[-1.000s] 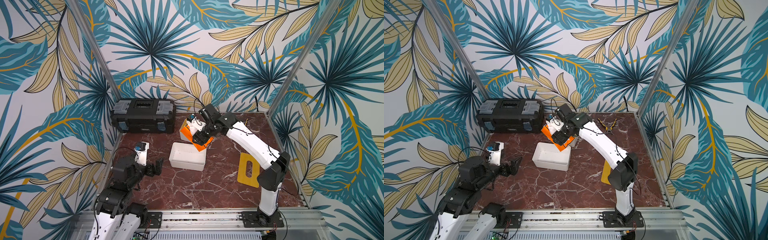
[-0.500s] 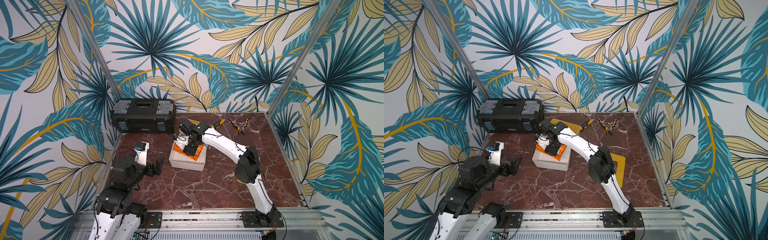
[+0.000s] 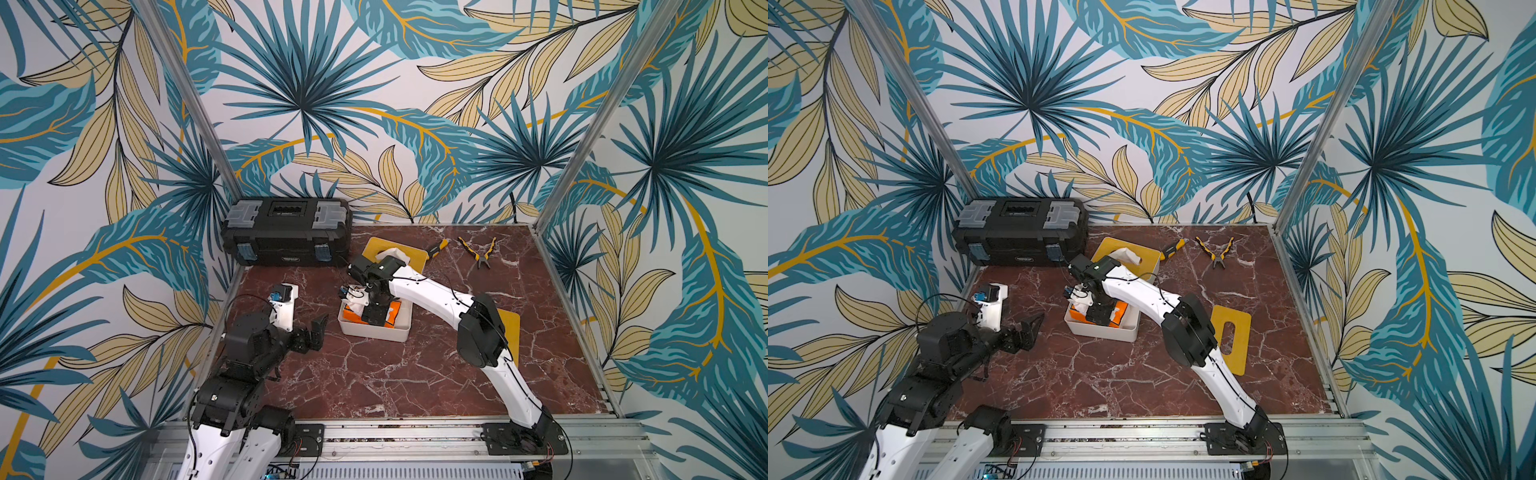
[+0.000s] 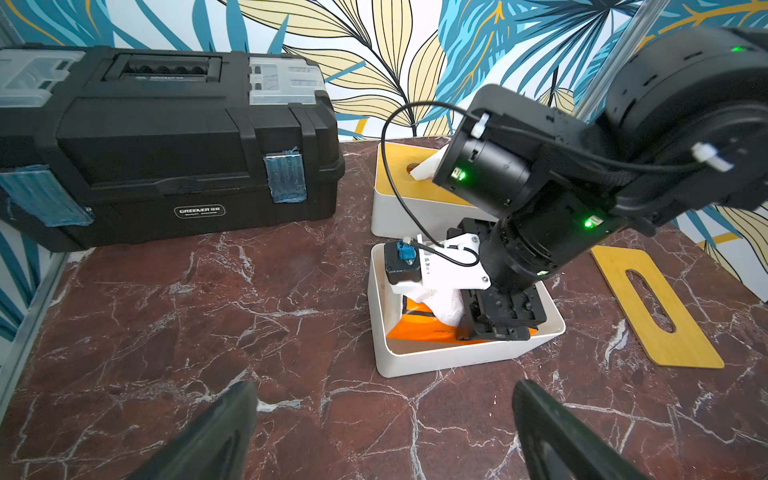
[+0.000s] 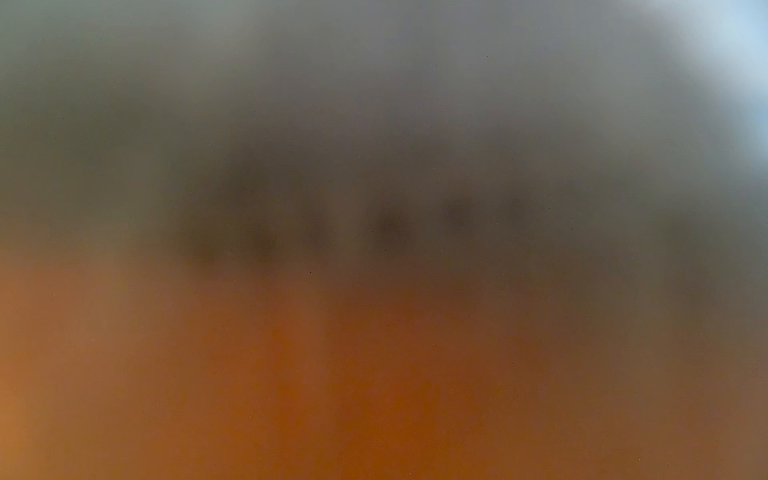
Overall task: Put the tissue paper into the tissue box
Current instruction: Place the paper towel in the tissue box.
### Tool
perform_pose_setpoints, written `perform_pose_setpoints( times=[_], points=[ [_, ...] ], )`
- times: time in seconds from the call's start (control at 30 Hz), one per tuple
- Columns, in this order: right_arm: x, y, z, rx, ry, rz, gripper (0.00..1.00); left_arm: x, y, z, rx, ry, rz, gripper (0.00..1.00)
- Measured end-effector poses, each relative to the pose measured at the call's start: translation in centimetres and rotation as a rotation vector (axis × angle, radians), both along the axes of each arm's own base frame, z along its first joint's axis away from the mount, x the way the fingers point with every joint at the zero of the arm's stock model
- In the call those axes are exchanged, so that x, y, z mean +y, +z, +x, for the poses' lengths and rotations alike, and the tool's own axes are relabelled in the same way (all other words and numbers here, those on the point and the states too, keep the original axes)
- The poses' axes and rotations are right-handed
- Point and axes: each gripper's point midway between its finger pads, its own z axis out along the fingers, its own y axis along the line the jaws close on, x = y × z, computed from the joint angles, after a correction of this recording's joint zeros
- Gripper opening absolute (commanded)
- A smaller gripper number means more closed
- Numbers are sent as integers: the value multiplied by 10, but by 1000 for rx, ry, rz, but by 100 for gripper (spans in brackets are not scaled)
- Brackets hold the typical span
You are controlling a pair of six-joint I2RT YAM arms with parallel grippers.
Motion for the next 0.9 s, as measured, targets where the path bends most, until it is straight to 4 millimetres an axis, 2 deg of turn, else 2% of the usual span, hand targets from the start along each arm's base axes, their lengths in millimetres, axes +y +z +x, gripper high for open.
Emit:
perform_pose_setpoints(
  times=[0.23, 0.3, 0.37, 0.6, 0.77, 0.9],
  points=[
    [-7, -13, -4, 30, 1, -47, 82, 0, 0, 0, 0, 0, 0, 100],
    [-9, -17, -6, 42, 1, -60, 88, 0, 0, 0, 0, 0, 0, 100],
    [-11, -20, -7, 50, -3, -68, 99, 0, 0, 0, 0, 0, 0, 100],
    [-11, -18, -7, 45, -6, -69, 100, 0, 0, 0, 0, -1, 0, 100],
    [-13, -1, -3, 7, -6, -60, 100, 0, 0, 0, 0, -1, 0, 100],
    [-16, 32, 0, -54, -7, -31, 100, 0, 0, 0, 2, -2, -1, 100]
  ],
)
